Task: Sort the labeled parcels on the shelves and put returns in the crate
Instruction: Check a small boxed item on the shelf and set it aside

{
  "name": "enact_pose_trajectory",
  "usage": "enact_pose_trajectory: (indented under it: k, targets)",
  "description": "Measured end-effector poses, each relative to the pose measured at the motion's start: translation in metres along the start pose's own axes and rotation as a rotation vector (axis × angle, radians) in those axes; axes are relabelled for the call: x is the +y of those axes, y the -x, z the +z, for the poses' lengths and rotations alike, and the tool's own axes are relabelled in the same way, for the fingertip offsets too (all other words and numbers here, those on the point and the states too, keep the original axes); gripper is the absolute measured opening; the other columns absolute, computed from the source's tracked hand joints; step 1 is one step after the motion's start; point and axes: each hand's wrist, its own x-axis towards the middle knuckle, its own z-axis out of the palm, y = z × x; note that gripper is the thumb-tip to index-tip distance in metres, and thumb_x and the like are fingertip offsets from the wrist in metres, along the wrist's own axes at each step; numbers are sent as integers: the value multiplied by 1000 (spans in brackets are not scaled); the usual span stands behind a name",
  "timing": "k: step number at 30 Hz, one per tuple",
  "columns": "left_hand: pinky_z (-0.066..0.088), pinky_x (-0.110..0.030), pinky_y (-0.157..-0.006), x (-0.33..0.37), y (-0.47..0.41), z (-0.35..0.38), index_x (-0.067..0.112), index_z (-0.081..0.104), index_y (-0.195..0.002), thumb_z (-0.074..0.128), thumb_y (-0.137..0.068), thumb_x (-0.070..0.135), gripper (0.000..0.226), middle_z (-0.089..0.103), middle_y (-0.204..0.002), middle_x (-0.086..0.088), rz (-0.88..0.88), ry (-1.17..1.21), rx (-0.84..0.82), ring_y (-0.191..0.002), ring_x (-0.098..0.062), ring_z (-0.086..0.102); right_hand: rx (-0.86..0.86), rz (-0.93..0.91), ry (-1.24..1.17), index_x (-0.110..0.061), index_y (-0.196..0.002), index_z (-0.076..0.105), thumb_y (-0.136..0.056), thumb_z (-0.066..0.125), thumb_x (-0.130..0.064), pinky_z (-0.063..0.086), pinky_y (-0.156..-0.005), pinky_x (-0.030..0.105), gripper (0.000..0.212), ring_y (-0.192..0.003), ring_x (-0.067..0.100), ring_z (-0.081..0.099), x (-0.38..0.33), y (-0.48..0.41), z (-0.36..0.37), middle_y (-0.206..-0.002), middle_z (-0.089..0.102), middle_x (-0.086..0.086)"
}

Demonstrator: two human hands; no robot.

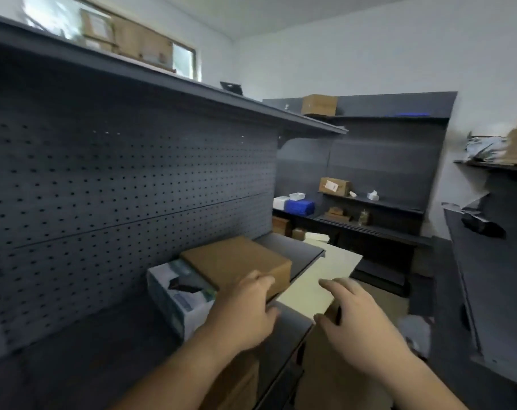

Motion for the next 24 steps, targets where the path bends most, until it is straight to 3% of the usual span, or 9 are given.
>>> enact_pose_trajectory:
  k: [7, 10, 14, 16, 21, 24]
  targets:
    - [45, -41, -106, -86, 22, -20, 30, 53, -141, 62, -96, 44, 48, 50, -140, 7, -370, -135, 87, -130, -19, 45, -240, -358, -93, -32, -153, 39, -98, 60, -38, 52, -101, 31, 60, -133, 20, 50, -64, -92, 71, -162, 30, -8]
    - [46, -39, -103, -100, 31, -16, 29, 55, -138, 64, -94, 44, 47, 52, -135, 7, -496, -134, 131, -126, -18, 47, -287, -511, -134, -35, -147, 43, -95, 60, -38, 47, -107, 38, 56, -135, 22, 46, -77, -116, 91, -157, 38, -7]
    - [50, -41, -101, -109, 32, 2, 38, 52, -141, 65, -89, 54, 56, 53, -128, 9, -619, -74, 159, -121, -15, 49, -359, -660, -192, -41, -153, 34, -97, 60, -44, 40, -114, 35, 61, -137, 16, 42, -88, -142, 110, -154, 35, -12]
    - [47, -37, -106, -110, 29, 14, 38, 47, -146, 65, -89, 55, 62, 49, -134, 9, -663, -40, 164, -126, -16, 48, -373, -714, -184, -41, -153, 33, -99, 57, -45, 37, -115, 36, 59, -138, 17, 41, -90, -152, 119, -155, 33, -13]
    - [33, -26, -116, -106, 16, 40, 33, 38, -156, 66, -96, 30, 66, 31, -158, 10, -706, -29, 151, -141, -15, 39, -362, -842, -133, -40, -150, 38, -101, 51, -44, 31, -113, 40, 51, -137, 16, 39, -85, -166, 136, -152, 36, -15]
    - [32, -13, -109, -103, 8, 49, 32, 47, -152, 60, -100, 19, 55, 37, -156, 10, -713, -27, 188, -137, -8, 42, -284, -902, -115, -38, -144, 48, -102, 49, -37, 29, -104, 38, 42, -135, 12, 36, -82, -168, 143, -146, 45, -16]
